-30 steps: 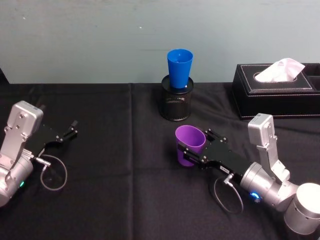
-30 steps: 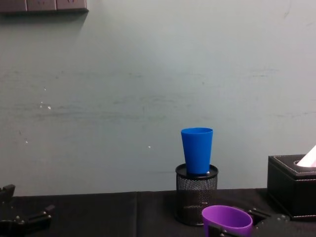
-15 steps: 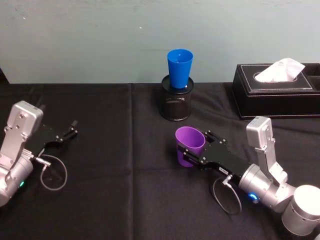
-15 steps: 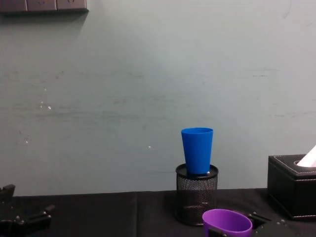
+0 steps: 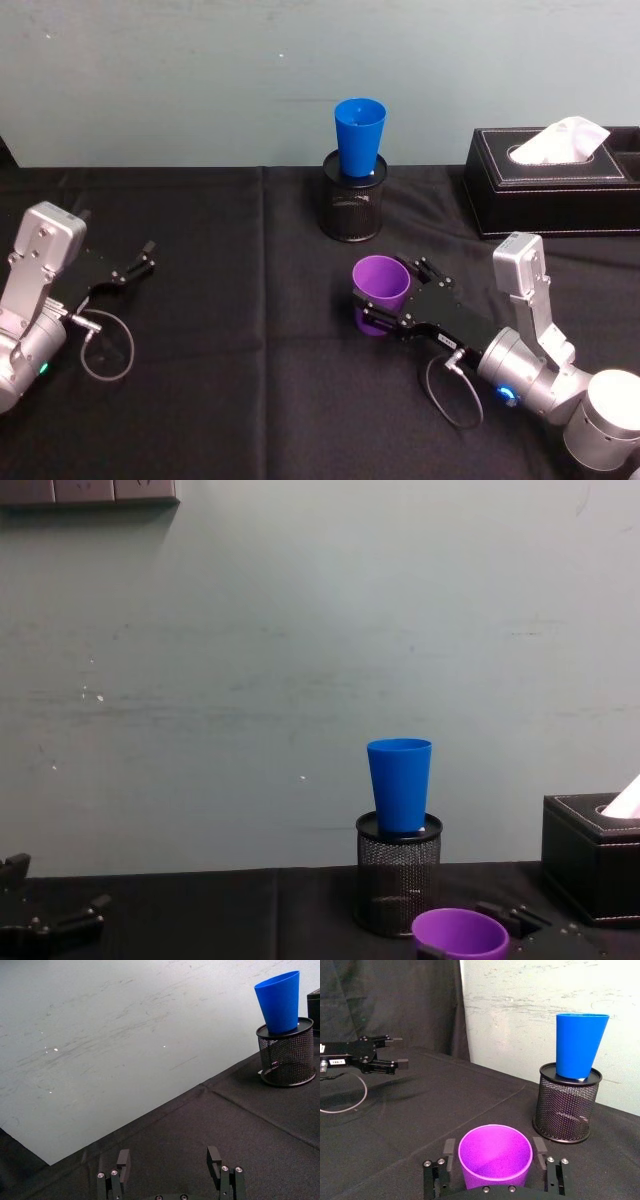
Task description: Pick up one cup with a gripper and tap it against the other cup.
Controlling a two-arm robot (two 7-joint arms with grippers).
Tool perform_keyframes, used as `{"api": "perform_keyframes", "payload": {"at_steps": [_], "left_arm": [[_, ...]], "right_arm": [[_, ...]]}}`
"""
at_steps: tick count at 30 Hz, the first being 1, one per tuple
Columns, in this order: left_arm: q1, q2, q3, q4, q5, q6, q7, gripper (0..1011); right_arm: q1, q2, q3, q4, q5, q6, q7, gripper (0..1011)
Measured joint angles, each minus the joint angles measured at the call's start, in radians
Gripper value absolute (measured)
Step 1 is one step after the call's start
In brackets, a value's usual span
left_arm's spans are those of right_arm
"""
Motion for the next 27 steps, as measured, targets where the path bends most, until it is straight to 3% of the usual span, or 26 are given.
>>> {"api": "perform_keyframes", "payload": {"at_steps": [3,7,17,27], "left_arm": [[0.0,0.0,0.0,0.0,0.0,0.0,0.0,1000],[0.0,0.0,0.0,0.0,0.0,0.0,0.0,1000],[0.0,0.0,0.0,0.0,0.0,0.0,0.0,1000],[0.0,0.0,0.0,0.0,0.0,0.0,0.0,1000]], "right_arm": [[0.0,0.0,0.0,0.0,0.0,0.0,0.0,1003],[-0.002,0.0,0.002,-0.007,0.001,0.001,-0.001,1003],[-0.03,0.002,0.041,-0.118,0.007,0.004,-0.045,1003],[-0.082,-0.026,0.108,-0.205,-0.027,0.05,-0.198,1003]]}}
